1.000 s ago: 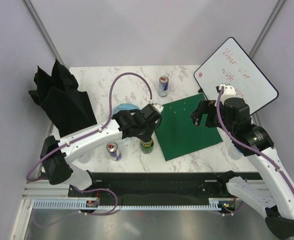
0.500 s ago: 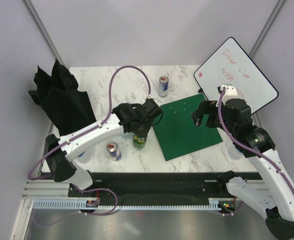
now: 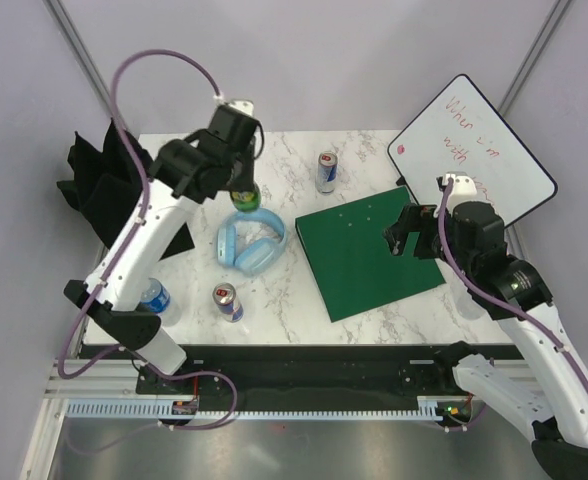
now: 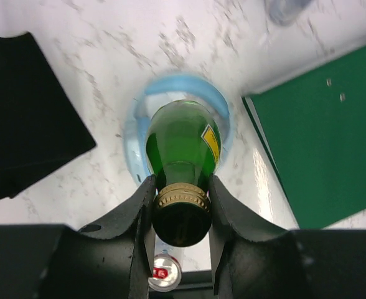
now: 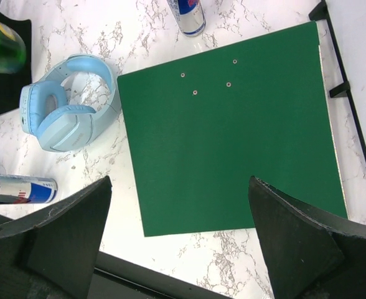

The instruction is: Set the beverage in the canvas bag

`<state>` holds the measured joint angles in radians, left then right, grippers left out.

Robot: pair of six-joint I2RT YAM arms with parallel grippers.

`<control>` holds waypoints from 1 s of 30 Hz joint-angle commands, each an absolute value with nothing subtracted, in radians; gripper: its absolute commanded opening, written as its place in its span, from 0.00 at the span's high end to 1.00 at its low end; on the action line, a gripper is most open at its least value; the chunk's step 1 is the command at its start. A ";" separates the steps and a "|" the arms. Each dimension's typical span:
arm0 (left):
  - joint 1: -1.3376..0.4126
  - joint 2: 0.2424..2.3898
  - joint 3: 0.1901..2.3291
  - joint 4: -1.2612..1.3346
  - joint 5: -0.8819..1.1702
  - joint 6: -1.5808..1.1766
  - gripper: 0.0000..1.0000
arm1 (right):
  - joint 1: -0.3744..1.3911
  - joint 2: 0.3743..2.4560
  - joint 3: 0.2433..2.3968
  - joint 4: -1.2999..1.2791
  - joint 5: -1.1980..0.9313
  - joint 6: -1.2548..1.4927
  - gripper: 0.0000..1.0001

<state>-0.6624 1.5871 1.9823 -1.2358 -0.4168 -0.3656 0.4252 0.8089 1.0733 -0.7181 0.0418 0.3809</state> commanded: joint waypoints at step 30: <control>-0.176 1.565 2.370 -0.905 -0.752 0.087 0.98 | 0.423 0.876 1.068 -0.618 0.006 0.413 0.02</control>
